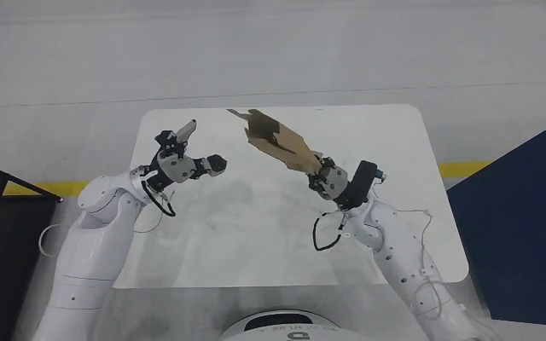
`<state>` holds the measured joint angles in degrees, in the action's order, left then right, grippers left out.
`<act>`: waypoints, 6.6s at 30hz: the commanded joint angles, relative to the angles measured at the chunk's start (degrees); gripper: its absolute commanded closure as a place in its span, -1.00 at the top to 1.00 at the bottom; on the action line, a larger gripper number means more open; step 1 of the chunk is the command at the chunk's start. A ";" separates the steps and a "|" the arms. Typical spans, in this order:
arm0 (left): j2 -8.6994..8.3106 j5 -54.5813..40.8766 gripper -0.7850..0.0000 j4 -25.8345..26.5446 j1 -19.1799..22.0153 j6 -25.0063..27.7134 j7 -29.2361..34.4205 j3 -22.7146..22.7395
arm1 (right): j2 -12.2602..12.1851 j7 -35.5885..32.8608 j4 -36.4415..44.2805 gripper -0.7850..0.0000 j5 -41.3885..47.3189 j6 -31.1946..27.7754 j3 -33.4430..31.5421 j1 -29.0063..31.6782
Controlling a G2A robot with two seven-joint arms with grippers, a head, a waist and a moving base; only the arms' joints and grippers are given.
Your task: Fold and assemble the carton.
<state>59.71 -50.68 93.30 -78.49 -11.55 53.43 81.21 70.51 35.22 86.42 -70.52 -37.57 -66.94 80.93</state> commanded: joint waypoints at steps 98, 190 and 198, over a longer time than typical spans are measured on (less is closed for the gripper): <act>-0.91 22.63 0.97 2.54 6.84 -7.89 -7.83 -7.76 | -3.01 -4.70 10.12 -1.00 -14.13 10.42 -3.90 10.11; 2.02 -8.13 1.00 9.61 -6.50 -5.86 -11.55 -0.07 | -4.03 11.76 2.20 -1.00 14.00 -19.74 -6.30 9.35; 2.37 -5.53 1.00 7.65 -2.76 -5.31 -10.58 -3.07 | -4.90 -5.56 -3.48 -1.00 52.30 -20.43 9.90 1.84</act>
<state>62.07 -56.72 100.79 -81.54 -16.66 42.47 78.56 65.85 33.17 82.45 -27.14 -58.00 -59.27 83.61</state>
